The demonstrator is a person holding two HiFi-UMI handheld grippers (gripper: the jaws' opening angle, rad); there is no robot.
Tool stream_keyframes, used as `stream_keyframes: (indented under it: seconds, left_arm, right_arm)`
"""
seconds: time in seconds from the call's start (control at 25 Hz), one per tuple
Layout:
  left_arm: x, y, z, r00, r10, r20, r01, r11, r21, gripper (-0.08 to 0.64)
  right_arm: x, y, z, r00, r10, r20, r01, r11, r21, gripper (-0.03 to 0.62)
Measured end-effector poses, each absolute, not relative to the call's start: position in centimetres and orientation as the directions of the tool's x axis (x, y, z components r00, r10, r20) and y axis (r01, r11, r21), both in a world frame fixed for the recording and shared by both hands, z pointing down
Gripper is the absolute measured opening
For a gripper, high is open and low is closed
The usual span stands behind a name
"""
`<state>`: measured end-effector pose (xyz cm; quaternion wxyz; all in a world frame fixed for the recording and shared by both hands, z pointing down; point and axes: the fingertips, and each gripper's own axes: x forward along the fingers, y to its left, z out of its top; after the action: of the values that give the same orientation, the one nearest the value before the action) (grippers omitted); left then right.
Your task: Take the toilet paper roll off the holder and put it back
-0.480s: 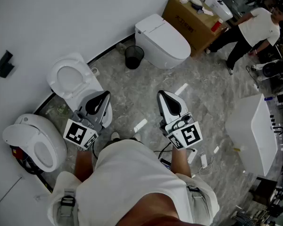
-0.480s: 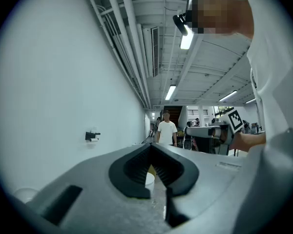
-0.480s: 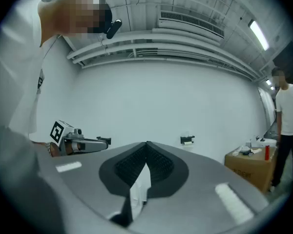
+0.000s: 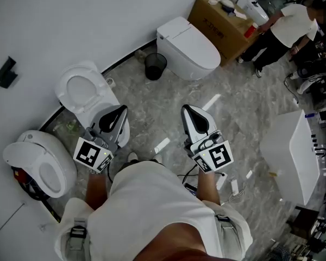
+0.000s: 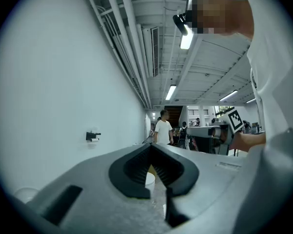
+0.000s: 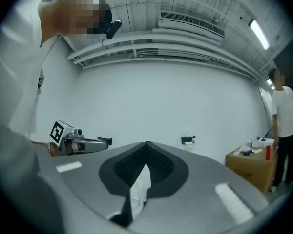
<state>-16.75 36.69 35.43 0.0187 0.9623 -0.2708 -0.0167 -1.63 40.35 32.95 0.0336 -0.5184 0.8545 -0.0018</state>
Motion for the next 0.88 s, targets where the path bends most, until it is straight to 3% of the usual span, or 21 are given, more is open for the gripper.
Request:
stream_keyframes:
  seconds: [0.88]
  left_arm:
    - [-16.4, 37.43, 35.19, 0.849, -0.527, -0.02, -0.526, -0.849, 0.041, -0.001]
  right_arm:
    - [-1.07, 41.09, 32.36, -0.467, -0.879, -0.095, -0.877, 0.474, -0.081, 0.002]
